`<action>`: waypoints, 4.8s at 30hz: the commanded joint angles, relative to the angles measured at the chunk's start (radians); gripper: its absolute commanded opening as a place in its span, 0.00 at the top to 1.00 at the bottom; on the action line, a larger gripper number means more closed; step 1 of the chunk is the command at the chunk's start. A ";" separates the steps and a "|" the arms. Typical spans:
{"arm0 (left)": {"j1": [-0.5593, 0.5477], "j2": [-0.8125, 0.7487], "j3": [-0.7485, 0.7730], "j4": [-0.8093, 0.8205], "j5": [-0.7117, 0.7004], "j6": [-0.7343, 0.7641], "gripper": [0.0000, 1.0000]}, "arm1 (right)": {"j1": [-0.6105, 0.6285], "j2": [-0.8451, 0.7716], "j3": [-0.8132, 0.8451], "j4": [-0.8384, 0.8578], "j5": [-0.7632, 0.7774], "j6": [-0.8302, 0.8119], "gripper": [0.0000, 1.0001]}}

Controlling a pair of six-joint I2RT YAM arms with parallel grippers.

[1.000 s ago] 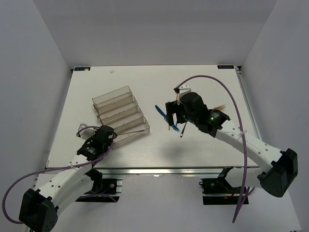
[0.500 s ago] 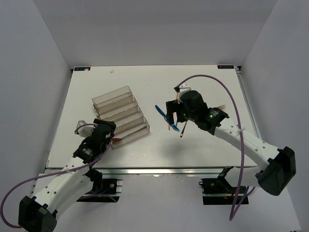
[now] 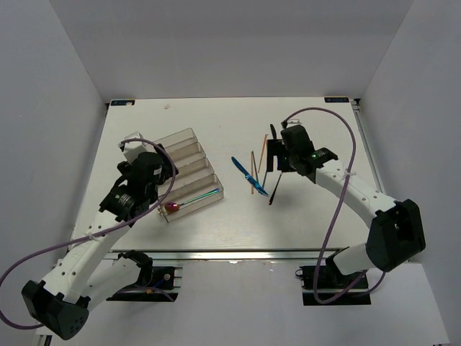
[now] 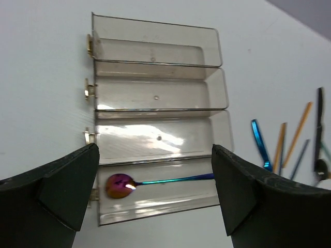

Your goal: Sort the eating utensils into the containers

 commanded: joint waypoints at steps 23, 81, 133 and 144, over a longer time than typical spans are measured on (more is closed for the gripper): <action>-0.002 -0.094 -0.092 -0.026 0.011 0.234 0.02 | -0.031 0.417 0.087 0.040 0.284 0.335 0.66; -0.001 -0.414 -0.060 -0.129 -0.450 0.086 0.02 | 0.421 0.593 0.648 -0.103 -0.706 -1.177 1.00; -0.001 -0.346 -0.094 -0.040 -0.262 0.195 0.02 | 0.071 0.573 0.564 -0.026 -0.131 -0.391 0.27; -0.001 -0.303 -0.095 -0.023 -0.206 0.215 0.02 | 0.071 0.713 0.642 -0.117 -0.169 -0.401 0.50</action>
